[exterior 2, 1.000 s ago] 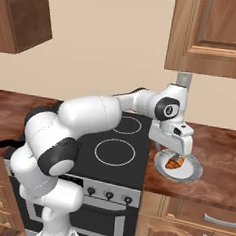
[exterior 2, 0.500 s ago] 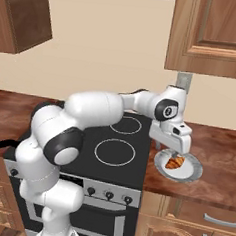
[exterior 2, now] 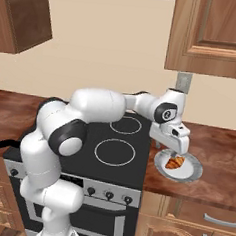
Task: Pick the croissant and place it on the pan. Then turn on the stove to warm the croissant.
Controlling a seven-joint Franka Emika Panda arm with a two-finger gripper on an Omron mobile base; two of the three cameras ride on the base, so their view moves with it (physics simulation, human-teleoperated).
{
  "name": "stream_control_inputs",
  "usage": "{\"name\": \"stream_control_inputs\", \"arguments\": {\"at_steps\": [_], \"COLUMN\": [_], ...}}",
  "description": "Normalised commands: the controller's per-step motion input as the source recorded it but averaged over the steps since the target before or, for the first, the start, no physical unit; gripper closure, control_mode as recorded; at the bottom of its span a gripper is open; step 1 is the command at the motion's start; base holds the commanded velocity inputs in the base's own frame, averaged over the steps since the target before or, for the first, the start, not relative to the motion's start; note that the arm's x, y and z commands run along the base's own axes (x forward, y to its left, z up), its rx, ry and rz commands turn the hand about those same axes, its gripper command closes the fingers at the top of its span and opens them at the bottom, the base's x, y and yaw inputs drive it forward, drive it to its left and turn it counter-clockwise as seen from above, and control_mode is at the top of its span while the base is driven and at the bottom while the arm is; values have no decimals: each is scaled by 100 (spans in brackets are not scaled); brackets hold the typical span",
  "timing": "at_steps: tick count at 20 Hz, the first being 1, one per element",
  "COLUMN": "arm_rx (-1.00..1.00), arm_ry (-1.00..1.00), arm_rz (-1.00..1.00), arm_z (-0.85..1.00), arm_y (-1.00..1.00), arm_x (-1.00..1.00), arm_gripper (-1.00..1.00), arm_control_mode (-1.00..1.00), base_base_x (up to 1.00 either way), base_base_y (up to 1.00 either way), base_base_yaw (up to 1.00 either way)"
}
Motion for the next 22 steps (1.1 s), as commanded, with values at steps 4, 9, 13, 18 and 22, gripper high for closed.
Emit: {"name": "stream_control_inputs", "arguments": {"at_steps": [4, 9, 13, 18, 22], "arm_rx": [1, 2, 3, 2, 1], "arm_ry": [0, 0, 0, 0, 0], "arm_rz": [0, 0, 0, 0, 0], "arm_z": [-25, -26, -25, -24, -21], "arm_y": [-1, -17, -27, -22, -4], "arm_x": [38, 31, 23, 21, 28], "arm_gripper": [-100, -100, -100, -100, -100], "arm_control_mode": [-100, -100, -100, -100, -100], "base_base_x": [0, 0, 0, 0, 0], "base_base_y": [0, 0, 0, 0, 0], "base_base_yaw": [0, 0, 0, 0, 0]}}
